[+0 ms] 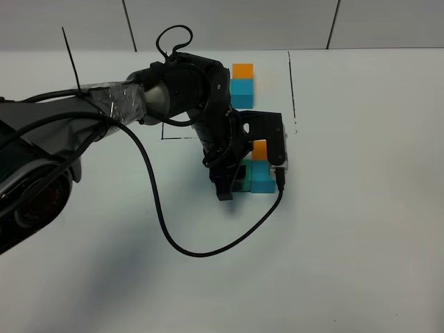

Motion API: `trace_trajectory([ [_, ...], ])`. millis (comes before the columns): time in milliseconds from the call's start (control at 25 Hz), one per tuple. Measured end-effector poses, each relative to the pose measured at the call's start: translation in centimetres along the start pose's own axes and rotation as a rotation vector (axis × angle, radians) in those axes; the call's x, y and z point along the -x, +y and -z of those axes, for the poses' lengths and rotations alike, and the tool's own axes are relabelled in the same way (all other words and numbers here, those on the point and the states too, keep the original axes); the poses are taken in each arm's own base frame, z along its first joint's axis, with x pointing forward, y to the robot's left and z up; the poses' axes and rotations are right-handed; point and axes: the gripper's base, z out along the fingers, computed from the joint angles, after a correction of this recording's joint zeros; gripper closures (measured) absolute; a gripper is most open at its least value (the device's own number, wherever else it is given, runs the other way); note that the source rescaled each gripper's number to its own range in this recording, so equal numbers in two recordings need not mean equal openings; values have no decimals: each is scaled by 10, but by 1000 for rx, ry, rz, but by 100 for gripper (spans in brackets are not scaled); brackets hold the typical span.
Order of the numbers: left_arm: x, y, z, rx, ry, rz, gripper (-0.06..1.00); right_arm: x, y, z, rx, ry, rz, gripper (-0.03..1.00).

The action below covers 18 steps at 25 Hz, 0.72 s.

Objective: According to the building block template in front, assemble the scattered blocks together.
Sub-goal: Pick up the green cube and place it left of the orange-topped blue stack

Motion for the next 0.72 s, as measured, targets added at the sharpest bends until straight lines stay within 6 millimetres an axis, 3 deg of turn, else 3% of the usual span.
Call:
trace_trajectory([
  [400,0,0,0,2,0,0,90,0,0,0,0,0,0,20],
  [520,0,1,-7,11,-4,1,67,0,0,0,0,0,0,20],
  [720,0,2,-4,23,-10,0,16,0,0,0,0,0,0,20],
])
